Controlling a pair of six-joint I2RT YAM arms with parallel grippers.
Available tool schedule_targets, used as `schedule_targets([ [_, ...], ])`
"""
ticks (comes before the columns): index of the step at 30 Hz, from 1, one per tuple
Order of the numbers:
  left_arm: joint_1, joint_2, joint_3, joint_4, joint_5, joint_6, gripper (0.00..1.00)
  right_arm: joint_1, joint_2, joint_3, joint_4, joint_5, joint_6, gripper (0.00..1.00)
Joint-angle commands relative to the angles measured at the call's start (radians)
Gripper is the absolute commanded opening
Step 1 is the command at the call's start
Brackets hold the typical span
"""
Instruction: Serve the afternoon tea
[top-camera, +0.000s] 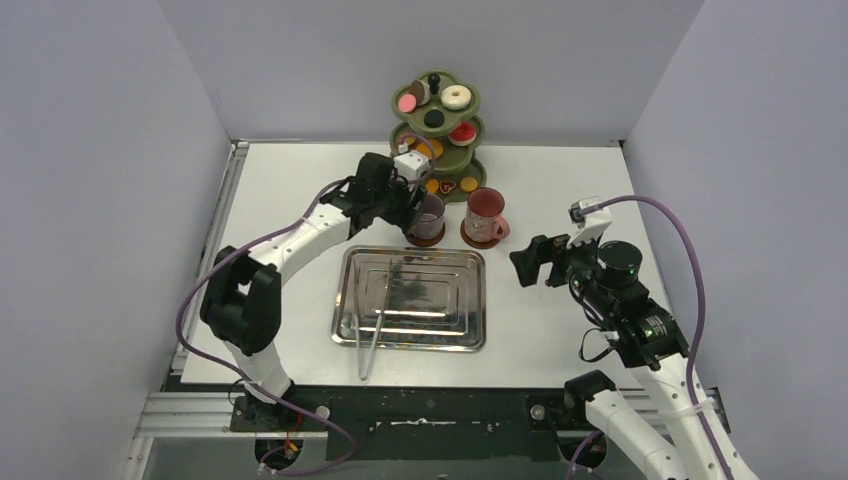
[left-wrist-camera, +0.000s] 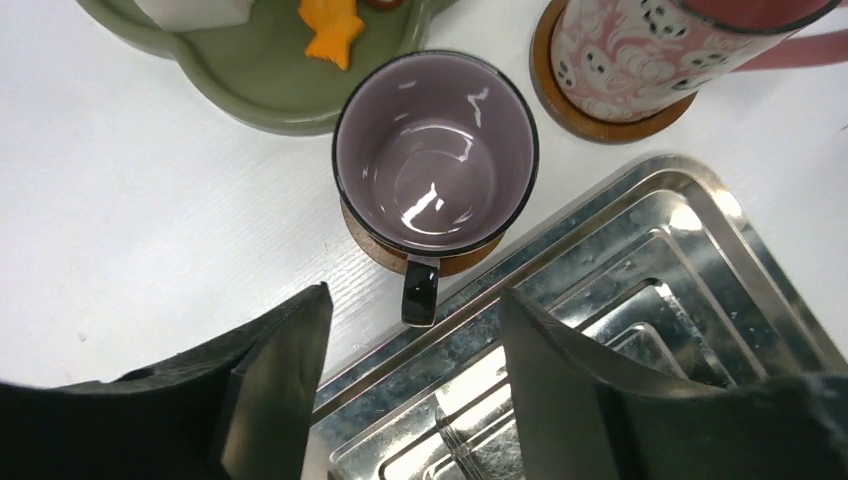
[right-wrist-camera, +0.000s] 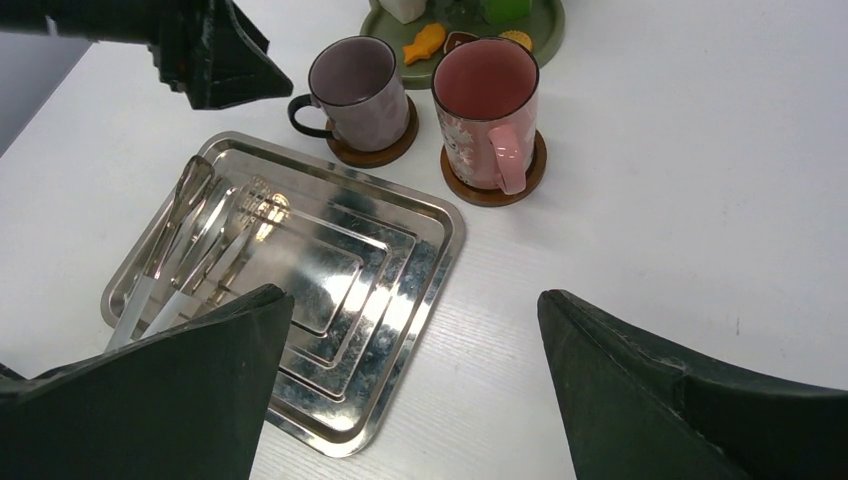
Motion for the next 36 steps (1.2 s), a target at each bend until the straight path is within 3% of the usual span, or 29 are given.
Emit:
schedule_targets([
  [1,-0.002,-0.161,-0.011,0.058,-0.034,-0.048,0.68,0.006,0.022,0.025,0.019,0.024,0.04,1.0],
  [2,-0.002,-0.186,-0.014,0.053,-0.042,-0.063,0.91,0.006,0.027,0.028,0.015,0.027,0.048,1.0],
  [3,-0.002,-0.209,-0.016,0.042,-0.05,-0.081,0.97,0.006,0.031,0.032,0.014,0.031,0.057,1.0],
  [12,-0.002,-0.446,-0.016,-0.13,-0.13,-0.155,0.97,0.006,0.083,0.077,-0.049,0.08,0.13,1.0],
  [22,0.004,-0.79,-0.209,-0.187,-0.143,-0.26,0.97,0.006,0.084,0.107,-0.116,0.176,0.183,1.0],
  [28,0.01,-0.884,-0.279,-0.278,-0.176,-0.326,0.97,0.005,0.084,0.107,-0.15,0.206,0.185,1.0],
  [36,0.012,-0.915,-0.361,-0.263,-0.17,-0.375,0.97,0.006,0.052,0.077,-0.15,0.24,0.184,1.0],
])
